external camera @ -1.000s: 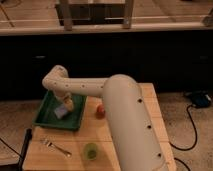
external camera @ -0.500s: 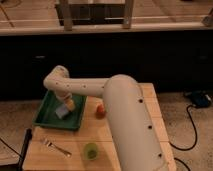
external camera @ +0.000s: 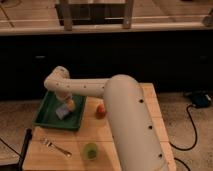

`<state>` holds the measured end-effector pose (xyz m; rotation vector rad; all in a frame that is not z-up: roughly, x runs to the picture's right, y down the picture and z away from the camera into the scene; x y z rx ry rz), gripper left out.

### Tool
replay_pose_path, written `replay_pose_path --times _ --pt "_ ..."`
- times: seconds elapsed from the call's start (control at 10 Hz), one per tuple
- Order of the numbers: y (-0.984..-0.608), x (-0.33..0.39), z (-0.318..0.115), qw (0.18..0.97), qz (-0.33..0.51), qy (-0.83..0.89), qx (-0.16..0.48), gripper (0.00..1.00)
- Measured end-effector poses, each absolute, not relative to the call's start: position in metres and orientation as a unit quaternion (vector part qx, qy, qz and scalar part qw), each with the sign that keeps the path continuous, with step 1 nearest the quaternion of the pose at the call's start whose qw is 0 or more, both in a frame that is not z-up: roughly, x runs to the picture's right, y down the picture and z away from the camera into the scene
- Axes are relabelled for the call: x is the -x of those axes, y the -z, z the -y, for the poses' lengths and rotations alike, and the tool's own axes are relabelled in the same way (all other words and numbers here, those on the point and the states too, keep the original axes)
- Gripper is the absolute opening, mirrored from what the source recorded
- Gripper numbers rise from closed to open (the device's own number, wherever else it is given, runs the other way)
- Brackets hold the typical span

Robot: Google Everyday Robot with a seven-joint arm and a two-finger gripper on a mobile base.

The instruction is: Wipe tray with sponge

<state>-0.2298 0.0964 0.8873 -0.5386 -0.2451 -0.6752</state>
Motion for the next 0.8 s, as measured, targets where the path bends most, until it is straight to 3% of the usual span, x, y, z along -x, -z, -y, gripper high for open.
replay_pose_path --times 0.8 --pt "-0.8886 0.2267 -0.1002 0.896 0.125 0.344 0.251 0.01"
